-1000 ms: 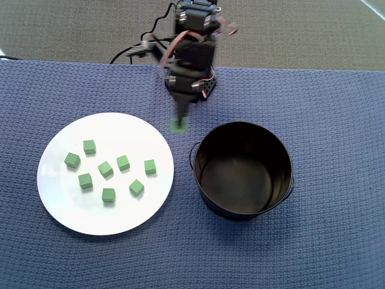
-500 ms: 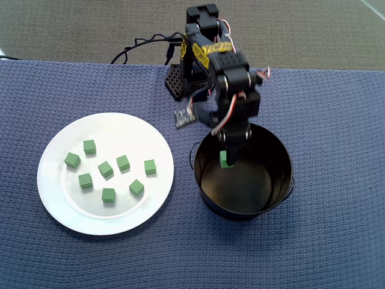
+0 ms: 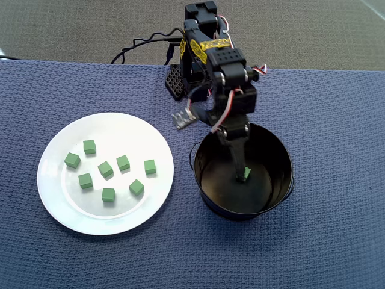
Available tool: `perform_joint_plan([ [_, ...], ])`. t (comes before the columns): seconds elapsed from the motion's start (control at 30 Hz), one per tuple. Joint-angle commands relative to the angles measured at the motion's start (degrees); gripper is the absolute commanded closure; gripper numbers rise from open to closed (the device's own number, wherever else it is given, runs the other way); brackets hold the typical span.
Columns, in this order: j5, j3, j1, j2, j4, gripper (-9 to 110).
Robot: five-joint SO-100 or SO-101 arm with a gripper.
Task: Pick up the green cubes from the white plate and place them in the black recipient
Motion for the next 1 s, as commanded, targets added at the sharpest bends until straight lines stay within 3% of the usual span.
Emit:
perform_joint_plan([
  [0.0,-1.41,-5.63,5.62,3.52,2.81,52],
  [0.17,-7.82,-7.21,21.27,-2.2,6.94,55],
  [0.33,-16.52,1.05,31.99,-5.19,-2.37,60],
  [0.63,-23.55,16.7,37.62,-7.91,-14.24,63],
  [0.8,-26.81,15.91,38.14,-10.2,-12.39,68],
  [0.97,-36.56,14.94,38.94,-12.83,-10.55,72],
])
